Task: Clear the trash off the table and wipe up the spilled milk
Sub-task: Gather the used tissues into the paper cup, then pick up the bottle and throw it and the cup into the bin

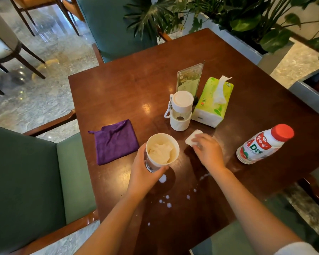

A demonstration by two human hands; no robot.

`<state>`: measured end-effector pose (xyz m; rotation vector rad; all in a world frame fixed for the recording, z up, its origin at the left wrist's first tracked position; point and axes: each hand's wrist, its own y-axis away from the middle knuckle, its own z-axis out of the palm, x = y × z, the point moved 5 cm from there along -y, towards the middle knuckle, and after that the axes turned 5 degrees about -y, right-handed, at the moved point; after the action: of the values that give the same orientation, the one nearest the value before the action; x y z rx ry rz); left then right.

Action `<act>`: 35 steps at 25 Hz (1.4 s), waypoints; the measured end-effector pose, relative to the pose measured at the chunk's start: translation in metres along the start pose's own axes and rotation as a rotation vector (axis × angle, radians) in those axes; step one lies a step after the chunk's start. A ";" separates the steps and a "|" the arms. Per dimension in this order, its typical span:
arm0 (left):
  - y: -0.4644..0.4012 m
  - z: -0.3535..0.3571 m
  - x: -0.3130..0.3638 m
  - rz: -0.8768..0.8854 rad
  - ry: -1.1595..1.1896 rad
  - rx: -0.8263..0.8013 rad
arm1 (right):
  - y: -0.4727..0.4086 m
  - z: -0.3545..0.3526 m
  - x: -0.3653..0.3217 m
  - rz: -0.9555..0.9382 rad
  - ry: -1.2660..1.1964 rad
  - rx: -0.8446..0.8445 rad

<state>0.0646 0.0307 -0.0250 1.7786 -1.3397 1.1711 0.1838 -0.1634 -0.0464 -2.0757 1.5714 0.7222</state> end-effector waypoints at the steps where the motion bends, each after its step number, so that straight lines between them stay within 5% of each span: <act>1: 0.001 0.001 0.000 0.005 0.000 -0.004 | 0.008 -0.013 -0.018 -0.064 -0.116 0.087; 5: 0.002 0.004 0.004 0.028 0.032 -0.010 | 0.056 -0.057 -0.090 -0.473 -0.258 0.327; 9: 0.003 0.010 0.013 0.055 0.042 -0.021 | 0.080 -0.055 -0.122 -0.592 -0.121 0.131; 21: 0.014 0.024 0.035 0.138 -0.004 -0.131 | 0.089 -0.050 -0.109 -0.445 0.233 -0.172; 27: 0.017 0.037 0.044 0.124 0.080 -0.140 | 0.109 -0.094 -0.090 -0.414 0.169 0.154; 31: 0.019 0.048 0.052 0.129 0.073 -0.169 | 0.100 -0.158 -0.030 -0.140 0.265 0.522; 35: 0.022 0.051 0.056 0.112 0.071 -0.165 | 0.071 -0.184 0.035 0.218 0.417 0.341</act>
<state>0.0632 -0.0429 0.0031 1.5492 -1.4657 1.1366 0.1498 -0.3223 0.0704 -1.8948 2.0033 0.0673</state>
